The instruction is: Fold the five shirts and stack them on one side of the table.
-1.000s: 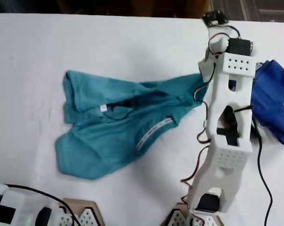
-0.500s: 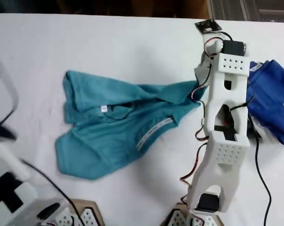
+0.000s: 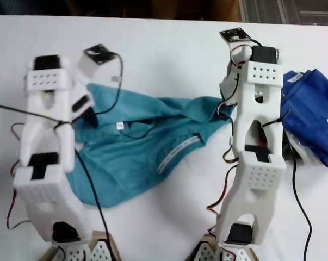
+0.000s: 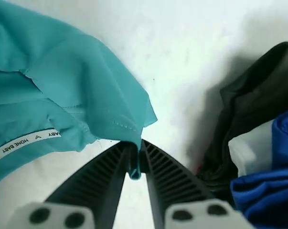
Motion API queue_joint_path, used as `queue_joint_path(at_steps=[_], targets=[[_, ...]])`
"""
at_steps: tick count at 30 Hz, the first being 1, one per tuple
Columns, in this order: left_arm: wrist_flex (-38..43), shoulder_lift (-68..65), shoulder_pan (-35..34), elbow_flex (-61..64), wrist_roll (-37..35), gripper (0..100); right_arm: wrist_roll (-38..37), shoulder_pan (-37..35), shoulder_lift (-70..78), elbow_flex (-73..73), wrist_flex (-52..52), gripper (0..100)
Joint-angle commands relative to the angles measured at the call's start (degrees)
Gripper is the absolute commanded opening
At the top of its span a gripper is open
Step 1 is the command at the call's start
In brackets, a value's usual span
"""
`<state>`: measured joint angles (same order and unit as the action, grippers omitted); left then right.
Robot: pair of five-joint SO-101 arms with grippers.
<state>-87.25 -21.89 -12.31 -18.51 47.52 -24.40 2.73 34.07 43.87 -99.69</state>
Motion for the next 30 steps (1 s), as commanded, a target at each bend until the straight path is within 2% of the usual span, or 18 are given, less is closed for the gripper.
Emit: queue_joint_path(at_steps=[1, 8, 15, 17, 23, 26, 30], targets=[[1.1, -3.3, 1.8, -6.3, 1.8, 30, 0.5, -1.7, -0.7, 2.6, -1.2, 1.8], [1.1, -10.5, 2.0, -10.4, 8.4, 30, 0.4, -4.2, -0.5, 2.5, -1.5, 1.8], [1.2, -11.8, 2.1, -14.4, 11.6, 29, 0.4, -6.3, -0.3, 2.2, -1.5, 1.8], [1.2, -11.9, 2.2, -14.5, 11.9, 25, 0.4, -7.0, -0.3, 2.2, -1.5, 1.8], [1.1, -11.9, 2.8, -11.5, 11.4, 3, 0.4, -7.9, -0.3, 2.3, -1.5, 1.8], [0.7, -11.9, 3.4, -11.4, 11.2, 3, 0.4, -7.9, -0.3, 2.3, -1.5, 1.8], [0.8, -11.0, 4.0, -12.4, 6.9, 2, 0.4, -7.5, -0.8, 2.7, -1.5, 1.8]])
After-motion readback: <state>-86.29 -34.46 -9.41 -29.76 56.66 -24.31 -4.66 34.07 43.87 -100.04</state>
